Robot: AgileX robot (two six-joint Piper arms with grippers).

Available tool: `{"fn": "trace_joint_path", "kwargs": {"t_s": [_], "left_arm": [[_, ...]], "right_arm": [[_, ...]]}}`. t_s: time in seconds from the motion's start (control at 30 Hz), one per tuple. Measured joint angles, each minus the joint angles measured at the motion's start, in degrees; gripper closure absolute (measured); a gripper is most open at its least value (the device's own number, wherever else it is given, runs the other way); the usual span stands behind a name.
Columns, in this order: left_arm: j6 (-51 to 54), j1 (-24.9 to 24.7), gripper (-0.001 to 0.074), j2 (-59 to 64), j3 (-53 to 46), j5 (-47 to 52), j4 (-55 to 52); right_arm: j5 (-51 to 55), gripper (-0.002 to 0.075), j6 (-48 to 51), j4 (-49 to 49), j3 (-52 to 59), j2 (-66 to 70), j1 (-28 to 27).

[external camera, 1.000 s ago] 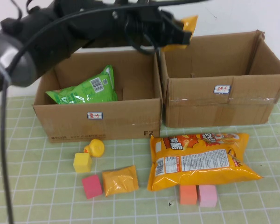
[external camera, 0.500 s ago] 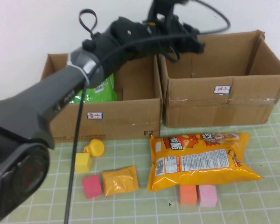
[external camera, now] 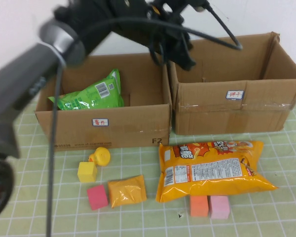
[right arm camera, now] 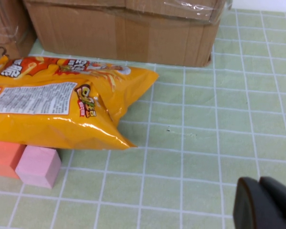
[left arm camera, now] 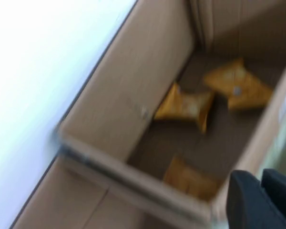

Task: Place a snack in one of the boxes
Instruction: Pick up the biscuit

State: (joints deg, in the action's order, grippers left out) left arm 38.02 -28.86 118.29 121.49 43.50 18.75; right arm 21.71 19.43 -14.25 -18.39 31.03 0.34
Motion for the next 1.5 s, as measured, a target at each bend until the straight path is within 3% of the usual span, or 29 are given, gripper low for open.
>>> {"fn": "trace_joint_path", "kwargs": {"t_s": [0.23,0.33,0.63,0.93,1.03,1.3,1.37,1.5], "left_arm": [[-3.67,0.0,0.0731,-5.38,0.11,23.38,-9.81],[-6.24,0.0,0.0734,-6.01,-3.14,26.56,-10.88],[-7.46,-0.36,0.0735,-6.11,-27.52,26.27,-10.83],[-8.21,-4.03,0.0729,-6.11,-42.64,12.68,-11.64],[-7.53,-4.39,0.0659,-6.11,-43.19,8.83,-13.49],[-7.8,-4.39,0.0237,-3.65,-43.19,2.97,-20.38],[-8.0,-4.39,0.0179,-2.44,-43.24,2.34,-21.24],[-12.44,-4.39,0.0144,-0.62,-43.24,1.55,-25.32]], "right_arm": [[0.0,0.0728,0.0,-1.33,0.0,0.0,0.0],[0.0,0.0728,0.0,-1.71,0.0,0.0,0.0],[0.08,0.0728,0.13,-1.96,0.0,0.0,0.0],[0.08,0.0728,0.13,-2.08,0.0,0.0,0.0],[0.08,0.0728,0.13,-2.08,0.0,0.0,0.0],[0.08,0.0728,0.13,-2.08,0.0,0.0,0.0],[0.08,0.0728,0.13,-2.08,0.0,0.0,0.0],[-0.02,0.0728,0.13,-2.18,0.0,0.0,0.0]]}}
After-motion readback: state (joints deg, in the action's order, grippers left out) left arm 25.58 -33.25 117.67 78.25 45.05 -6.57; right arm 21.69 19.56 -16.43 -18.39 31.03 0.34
